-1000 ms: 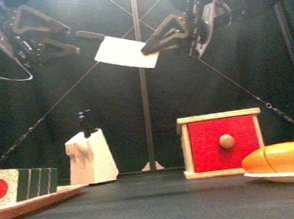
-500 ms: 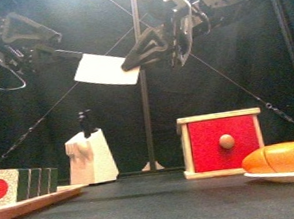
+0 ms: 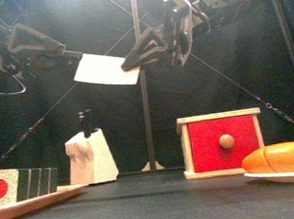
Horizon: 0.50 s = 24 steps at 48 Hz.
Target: Grab cleaver with both hands
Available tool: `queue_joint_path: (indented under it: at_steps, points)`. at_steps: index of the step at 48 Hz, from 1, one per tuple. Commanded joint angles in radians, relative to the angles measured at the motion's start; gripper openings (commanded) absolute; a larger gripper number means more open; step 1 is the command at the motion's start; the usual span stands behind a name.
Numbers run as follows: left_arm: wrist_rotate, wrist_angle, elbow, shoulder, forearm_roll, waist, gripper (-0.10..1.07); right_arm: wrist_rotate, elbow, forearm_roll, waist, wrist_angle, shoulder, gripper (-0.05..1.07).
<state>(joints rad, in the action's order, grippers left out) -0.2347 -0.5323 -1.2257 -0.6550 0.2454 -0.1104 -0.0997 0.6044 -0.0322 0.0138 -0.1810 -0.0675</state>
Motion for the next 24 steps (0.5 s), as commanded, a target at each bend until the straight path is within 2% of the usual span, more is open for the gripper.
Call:
queue_joint_path:
  at_steps: [1, 9, 24]
  points:
    - [-0.002, -0.008, 0.014, 0.002, 0.000, -0.002, 0.75, 0.002, -0.026, 0.000, -0.002, -0.003, -0.015, 0.25]
    - [-0.002, -0.006, 0.014, 0.002, 0.000, -0.002, 0.66, 0.000, -0.031, 0.000, -0.002, -0.003, -0.008, 0.25]
    - [-0.003, -0.006, -0.008, 0.002, 0.000, -0.002, 0.42, 0.002, -0.043, 0.002, -0.008, -0.003, 0.008, 0.25]
